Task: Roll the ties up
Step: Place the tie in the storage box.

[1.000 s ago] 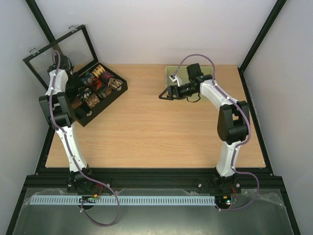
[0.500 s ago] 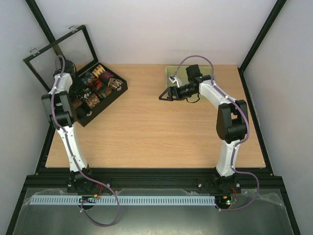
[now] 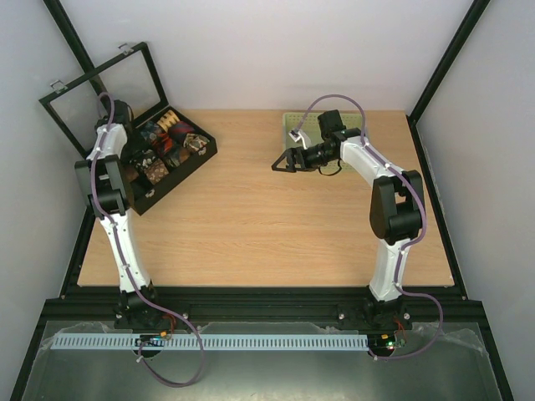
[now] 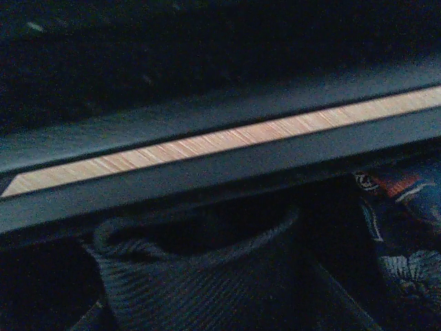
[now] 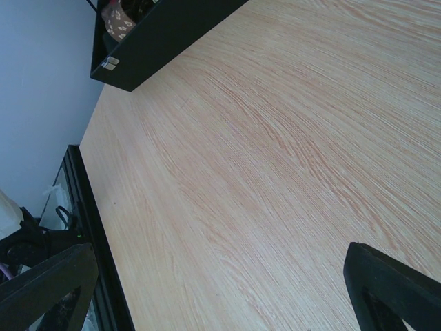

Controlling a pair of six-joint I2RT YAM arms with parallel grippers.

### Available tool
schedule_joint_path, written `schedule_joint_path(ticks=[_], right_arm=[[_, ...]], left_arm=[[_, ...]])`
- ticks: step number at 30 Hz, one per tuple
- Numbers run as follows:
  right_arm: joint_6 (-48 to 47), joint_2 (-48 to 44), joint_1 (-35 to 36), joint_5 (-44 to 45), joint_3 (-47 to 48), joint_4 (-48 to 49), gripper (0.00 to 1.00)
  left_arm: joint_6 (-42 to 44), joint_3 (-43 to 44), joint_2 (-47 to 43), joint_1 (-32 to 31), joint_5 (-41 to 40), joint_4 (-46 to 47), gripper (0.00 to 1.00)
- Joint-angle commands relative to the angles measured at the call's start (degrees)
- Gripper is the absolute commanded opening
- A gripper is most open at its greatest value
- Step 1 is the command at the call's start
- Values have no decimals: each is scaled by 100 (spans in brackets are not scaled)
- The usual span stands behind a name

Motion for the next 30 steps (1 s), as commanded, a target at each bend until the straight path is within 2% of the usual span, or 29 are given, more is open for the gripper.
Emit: schedule_joint_path(ticks=[1, 4, 8, 16, 19, 23, 27, 30], right_arm=[[-88, 63, -8, -29, 20, -315, 99], [-87, 86, -4, -58, 47, -318, 99], [-93, 98, -6, -67, 69, -323, 99], [-100, 119, -10, -62, 65, -323, 99], [-105, 119, -13, -52, 32, -319, 99], [-82, 125, -7, -31, 38, -314, 99], [-130, 127, -15, 8, 61, -348, 99], [-152, 127, -8, 56, 59, -367, 99]], left_arm=[[7, -12, -513, -32, -38, 346, 59], [-46, -13, -662, -31, -141, 309, 62], [-104, 120, -725, -34, -228, 177, 73], [-30, 182, -838, -26, -209, 59, 74], [7, 138, -899, -34, -157, 50, 70], [44, 124, -746, -26, -91, 45, 54], [77, 46, -570, -15, -113, 338, 42], [91, 106, -367, 16, -197, 428, 41]])
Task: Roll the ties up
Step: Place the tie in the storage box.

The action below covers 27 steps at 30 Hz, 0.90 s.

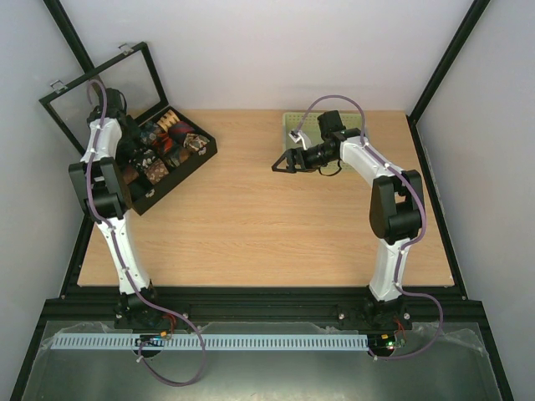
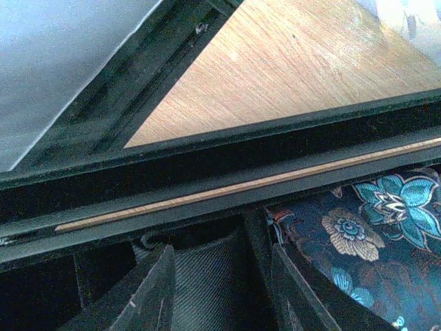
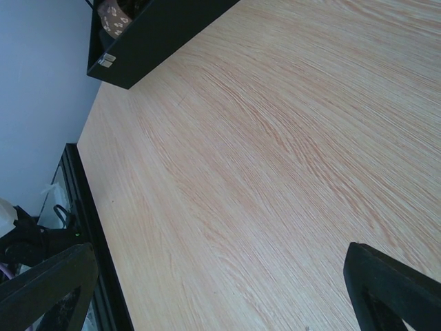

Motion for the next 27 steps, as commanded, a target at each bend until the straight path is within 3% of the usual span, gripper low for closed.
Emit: schedule_joint_path(ticks=[1, 13, 27], right_arm=[[-134, 108, -10, 54, 61, -331, 99], [-219, 60, -6, 186, 87, -377, 99], [-267, -289, -29, 203, 214, -314, 98]], left_arm=[[46, 121, 281, 52, -90, 212, 41], [58, 55, 414, 140, -90, 222, 45], [605, -1574, -1852, -195, 69, 1366, 61]])
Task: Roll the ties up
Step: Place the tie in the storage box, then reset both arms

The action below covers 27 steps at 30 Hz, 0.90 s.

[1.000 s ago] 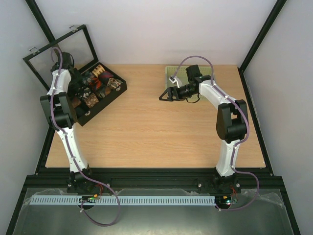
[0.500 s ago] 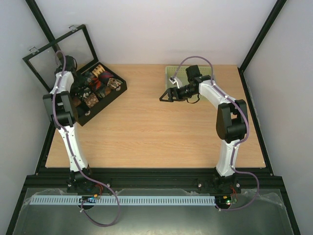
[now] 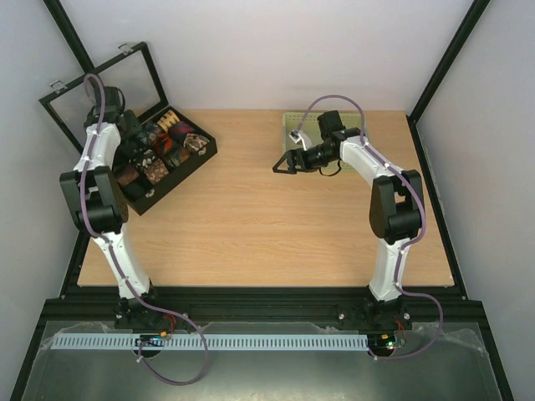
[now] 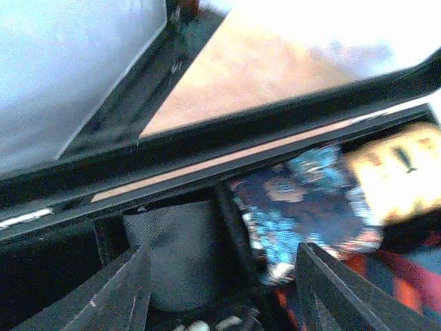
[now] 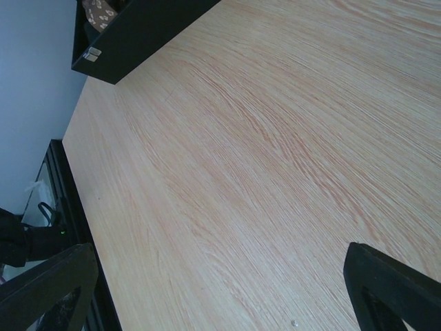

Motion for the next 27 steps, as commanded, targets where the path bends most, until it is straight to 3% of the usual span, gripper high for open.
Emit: schedule_joint_path(ticks=[1, 4, 7, 10, 16, 21, 24, 27], right_arm=[[-90, -352, -45, 30, 191, -183, 99], [-79, -518, -95, 149, 299, -135, 99], [-79, -695, -192, 450, 508, -106, 99], [76, -921, -320, 878, 708, -14, 99], [664, -1655, -704, 2038, 556, 356, 99], [807, -2304, -1191, 2138, -107, 347, 99], [745, -2672, -1443, 2159, -787, 284, 99], [649, -3071, -1582, 2290, -1658, 459, 99]], left_arm=[[238, -224, -890, -67, 56, 429, 64], [446, -299, -1321, -67, 206, 510, 76], [1086, -274, -1742, -104, 690, 621, 98], [1675, -144, -2036, -185, 1208, 634, 99], [2291, 904, -1861, -395, 2583, -294, 99], [2987, 786, -1728, -1381, 1929, -632, 99], [2750, 523, -1582, -1819, 1921, -807, 99], [2250, -248, -1647, -1968, 2265, -418, 99]])
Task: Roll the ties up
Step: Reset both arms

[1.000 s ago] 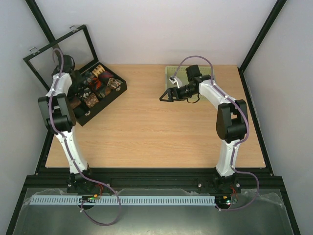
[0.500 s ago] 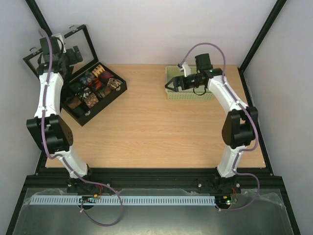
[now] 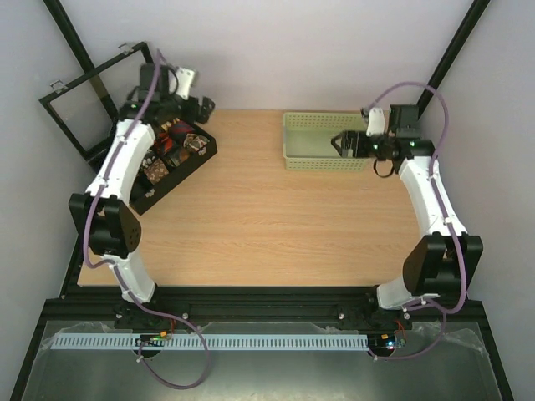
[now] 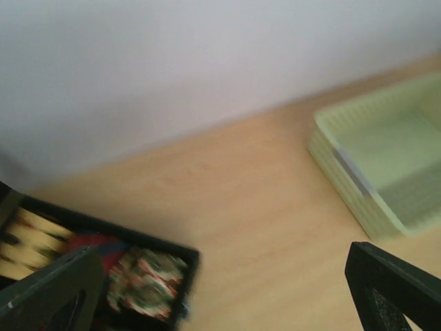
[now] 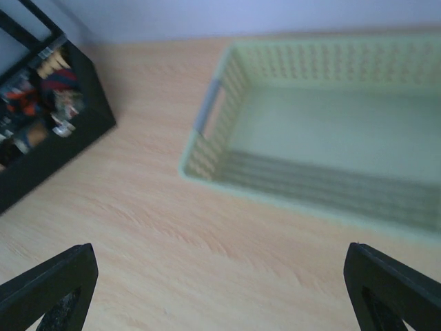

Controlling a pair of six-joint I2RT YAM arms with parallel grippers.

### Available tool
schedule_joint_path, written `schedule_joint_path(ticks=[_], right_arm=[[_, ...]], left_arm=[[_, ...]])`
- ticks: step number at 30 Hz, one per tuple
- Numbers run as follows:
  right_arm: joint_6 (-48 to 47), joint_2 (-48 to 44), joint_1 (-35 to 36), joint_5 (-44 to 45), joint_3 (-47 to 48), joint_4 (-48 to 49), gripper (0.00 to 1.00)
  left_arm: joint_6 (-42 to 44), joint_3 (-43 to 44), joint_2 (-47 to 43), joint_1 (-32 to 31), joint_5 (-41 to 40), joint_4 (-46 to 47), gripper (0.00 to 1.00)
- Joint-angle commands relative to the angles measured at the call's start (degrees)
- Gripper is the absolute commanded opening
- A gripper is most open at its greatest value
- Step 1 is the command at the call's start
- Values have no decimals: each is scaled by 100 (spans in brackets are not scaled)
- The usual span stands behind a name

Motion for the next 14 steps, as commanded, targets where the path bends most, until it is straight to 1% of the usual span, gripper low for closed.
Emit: schedule_joint_path(ticks=[1, 3, 6, 9, 14], right_arm=[[-59, -453, -155, 284, -1188, 14, 99], [-179, -608, -161, 254, -1662, 118, 99], [-135, -650, -159, 178, -2137, 242, 99], [-91, -546, -159, 92, -2288, 313, 99], [-1, -451, -159, -127, -2330, 472, 99]], left_arm=[[-456, -1046, 72, -163, 262, 77, 99], [-563, -1478, 78, -257, 178, 259, 99], [-671, -1870, 189, -304, 81, 336, 99], [-718, -2139, 265, -305, -48, 323, 99], [-881, -2412, 46, -304, -374, 433, 99]])
